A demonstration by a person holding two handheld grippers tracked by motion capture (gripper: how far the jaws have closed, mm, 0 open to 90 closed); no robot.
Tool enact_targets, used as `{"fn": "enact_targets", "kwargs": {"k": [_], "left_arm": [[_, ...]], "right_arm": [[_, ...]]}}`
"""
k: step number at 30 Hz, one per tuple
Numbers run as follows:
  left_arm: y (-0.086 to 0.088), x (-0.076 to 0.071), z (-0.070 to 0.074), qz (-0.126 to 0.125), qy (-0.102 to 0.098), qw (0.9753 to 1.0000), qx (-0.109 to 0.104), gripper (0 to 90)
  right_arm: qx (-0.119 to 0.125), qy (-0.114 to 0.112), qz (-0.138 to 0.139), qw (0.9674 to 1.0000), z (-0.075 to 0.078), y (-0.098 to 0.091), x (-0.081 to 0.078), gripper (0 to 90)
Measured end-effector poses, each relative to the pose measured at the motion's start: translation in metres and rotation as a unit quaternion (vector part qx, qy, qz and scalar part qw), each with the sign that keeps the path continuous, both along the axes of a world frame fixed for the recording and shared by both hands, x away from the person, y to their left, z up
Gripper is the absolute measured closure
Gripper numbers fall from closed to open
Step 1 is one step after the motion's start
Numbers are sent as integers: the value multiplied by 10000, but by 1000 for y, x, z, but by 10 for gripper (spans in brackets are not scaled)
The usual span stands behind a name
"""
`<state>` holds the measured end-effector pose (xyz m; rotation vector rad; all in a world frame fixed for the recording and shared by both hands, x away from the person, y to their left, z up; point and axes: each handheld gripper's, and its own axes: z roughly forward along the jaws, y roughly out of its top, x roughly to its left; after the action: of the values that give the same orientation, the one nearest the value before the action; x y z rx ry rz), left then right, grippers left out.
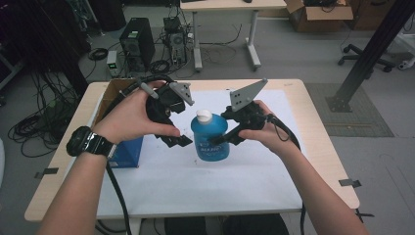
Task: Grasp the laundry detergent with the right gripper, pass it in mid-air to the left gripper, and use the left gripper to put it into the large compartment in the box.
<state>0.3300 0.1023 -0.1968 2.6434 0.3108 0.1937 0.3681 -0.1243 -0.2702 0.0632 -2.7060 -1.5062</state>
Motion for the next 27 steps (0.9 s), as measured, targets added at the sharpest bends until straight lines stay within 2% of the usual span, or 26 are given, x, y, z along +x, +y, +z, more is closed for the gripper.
{"fn": "enact_targets", "kwargs": {"k": [7,15,27], "left_arm": [[-10,-1,3,-92,29,10000,15,34],[-22,-2,3,-272,9,9995,150,43],[-34,-3,0,-474,-38,9984,318,122]], "right_arm": [[-41,23,75,10000,0,11,-2,435],[-104,149,231,9996,-3,20,-4,435],[-129,254,376,9989,-6,22,-4,436]]}}
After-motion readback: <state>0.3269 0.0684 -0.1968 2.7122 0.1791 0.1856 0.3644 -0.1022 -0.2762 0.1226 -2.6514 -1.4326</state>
